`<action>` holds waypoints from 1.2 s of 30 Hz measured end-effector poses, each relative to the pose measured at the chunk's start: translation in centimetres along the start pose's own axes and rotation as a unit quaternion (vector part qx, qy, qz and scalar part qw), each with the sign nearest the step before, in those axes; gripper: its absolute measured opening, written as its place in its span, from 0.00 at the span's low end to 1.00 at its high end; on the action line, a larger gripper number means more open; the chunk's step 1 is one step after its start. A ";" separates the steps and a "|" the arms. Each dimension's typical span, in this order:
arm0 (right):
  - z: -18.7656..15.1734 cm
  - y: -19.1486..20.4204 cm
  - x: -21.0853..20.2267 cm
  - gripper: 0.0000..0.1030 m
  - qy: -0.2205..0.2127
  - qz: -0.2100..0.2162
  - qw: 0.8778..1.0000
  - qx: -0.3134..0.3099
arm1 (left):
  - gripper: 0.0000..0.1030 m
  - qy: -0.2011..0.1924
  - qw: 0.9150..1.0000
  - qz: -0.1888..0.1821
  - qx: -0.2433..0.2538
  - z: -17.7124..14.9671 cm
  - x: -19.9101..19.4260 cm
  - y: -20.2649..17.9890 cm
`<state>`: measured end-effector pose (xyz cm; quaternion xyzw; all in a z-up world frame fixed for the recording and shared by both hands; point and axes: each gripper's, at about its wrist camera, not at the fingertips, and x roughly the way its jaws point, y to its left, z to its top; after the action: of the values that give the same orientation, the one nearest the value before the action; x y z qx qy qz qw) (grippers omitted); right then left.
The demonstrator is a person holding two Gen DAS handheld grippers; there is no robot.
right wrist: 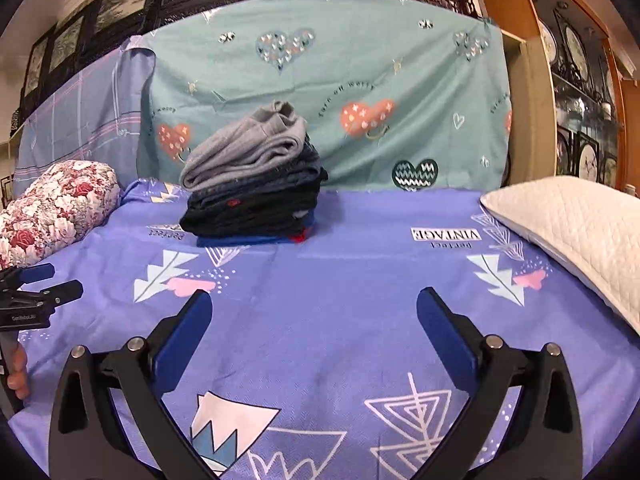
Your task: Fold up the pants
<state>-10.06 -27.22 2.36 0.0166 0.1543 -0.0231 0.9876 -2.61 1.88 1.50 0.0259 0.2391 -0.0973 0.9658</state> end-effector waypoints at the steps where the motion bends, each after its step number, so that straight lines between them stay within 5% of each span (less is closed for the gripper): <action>1: -0.1 -0.1 0.2 0.99 0.003 0.009 1.000 0.001 | 0.98 0.003 1.000 0.005 -0.004 -0.1 0.2 0.1; 14: -0.6 0.2 2.2 0.99 0.060 0.000 0.998 -0.007 | 0.98 0.002 0.999 0.050 -0.011 -0.3 0.3 0.6; 36: -0.7 0.2 2.2 0.99 0.065 -0.005 0.998 -0.006 | 0.98 0.002 1.000 0.026 -0.004 -0.4 0.2 0.1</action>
<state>-8.16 -27.10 0.97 0.0116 0.2187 -0.0260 0.9754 -2.56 2.00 1.07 0.0286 0.2403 -0.0714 0.9677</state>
